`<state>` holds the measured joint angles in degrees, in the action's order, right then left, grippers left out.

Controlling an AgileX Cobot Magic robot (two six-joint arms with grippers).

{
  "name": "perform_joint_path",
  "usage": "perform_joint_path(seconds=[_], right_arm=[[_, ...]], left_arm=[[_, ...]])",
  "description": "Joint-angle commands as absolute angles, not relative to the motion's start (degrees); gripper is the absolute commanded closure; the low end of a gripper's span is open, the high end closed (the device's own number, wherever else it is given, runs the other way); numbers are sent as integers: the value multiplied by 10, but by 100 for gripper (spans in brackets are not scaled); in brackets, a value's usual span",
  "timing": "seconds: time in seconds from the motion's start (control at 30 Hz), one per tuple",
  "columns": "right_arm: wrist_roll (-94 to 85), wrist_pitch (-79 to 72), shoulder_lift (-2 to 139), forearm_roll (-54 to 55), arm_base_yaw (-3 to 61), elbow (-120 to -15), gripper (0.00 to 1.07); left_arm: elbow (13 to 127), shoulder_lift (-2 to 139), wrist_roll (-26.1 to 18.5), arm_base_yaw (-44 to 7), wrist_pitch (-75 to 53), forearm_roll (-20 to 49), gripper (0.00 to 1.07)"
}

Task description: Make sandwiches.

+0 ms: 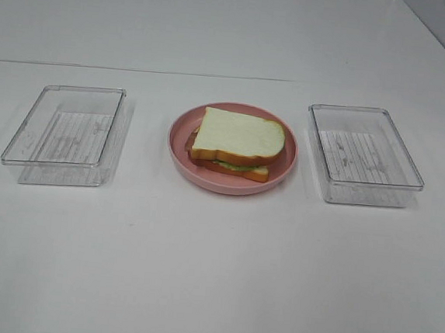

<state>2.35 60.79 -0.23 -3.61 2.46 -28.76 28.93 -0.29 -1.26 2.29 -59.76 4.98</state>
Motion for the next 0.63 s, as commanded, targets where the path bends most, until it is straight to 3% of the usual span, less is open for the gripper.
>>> perform_joint_path(seconds=[0.03,0.63], right_arm=[[20,602,-16,-33,24,-287,27],[20,602,-16,-33,24,-287,28]], left_arm=[[286,-13,-7,22,-592,53,9],[286,-13,-7,22,-592,53,9]])
